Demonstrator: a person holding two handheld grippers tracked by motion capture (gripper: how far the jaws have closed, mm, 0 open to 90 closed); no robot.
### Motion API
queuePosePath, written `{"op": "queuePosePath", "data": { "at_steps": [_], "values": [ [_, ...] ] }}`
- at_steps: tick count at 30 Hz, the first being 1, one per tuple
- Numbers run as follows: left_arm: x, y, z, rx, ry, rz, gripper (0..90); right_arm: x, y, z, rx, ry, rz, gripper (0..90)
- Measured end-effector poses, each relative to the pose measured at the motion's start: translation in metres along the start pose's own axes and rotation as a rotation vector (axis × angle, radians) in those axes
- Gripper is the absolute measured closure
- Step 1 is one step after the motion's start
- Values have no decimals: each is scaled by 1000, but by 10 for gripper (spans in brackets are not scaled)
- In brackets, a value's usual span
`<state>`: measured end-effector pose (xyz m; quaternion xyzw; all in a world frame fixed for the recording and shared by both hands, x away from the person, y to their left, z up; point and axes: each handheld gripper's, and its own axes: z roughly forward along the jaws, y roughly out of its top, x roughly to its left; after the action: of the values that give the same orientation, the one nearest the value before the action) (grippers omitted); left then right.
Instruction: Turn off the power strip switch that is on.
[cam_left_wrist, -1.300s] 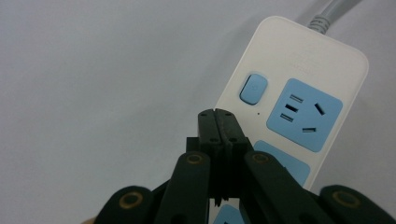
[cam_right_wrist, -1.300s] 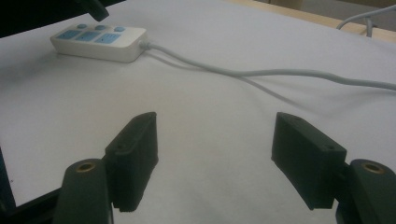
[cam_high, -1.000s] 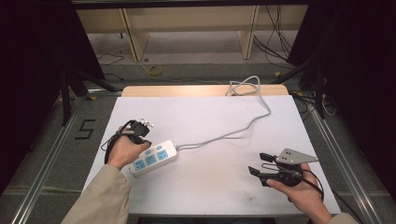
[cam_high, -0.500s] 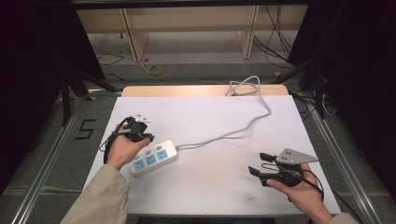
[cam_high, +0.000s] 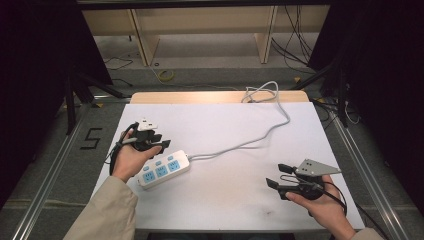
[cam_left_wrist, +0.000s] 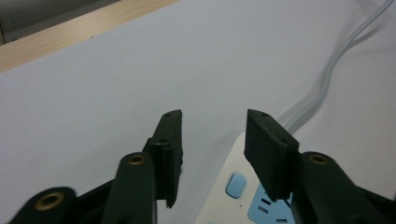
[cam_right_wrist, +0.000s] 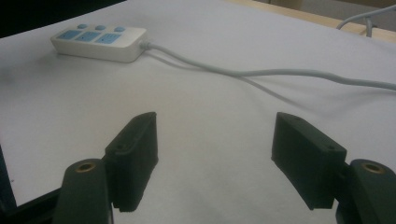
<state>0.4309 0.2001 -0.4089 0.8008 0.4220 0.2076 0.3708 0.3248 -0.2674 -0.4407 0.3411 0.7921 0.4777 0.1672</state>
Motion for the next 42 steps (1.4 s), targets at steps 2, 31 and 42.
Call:
{"op": "queuePosePath", "data": {
  "at_steps": [2,31,42],
  "values": [
    [1,-1,0,-24,-11,-12,461,0,0,0,1,1,0,318],
    [-27,-20,-22,-140,-109,31,183,0,-1,-1,-4,8,0,307],
    [-44,-38,-32,-207,-97,83,174,0,-1,-1,-2,13,-1,299]
  ]
}}
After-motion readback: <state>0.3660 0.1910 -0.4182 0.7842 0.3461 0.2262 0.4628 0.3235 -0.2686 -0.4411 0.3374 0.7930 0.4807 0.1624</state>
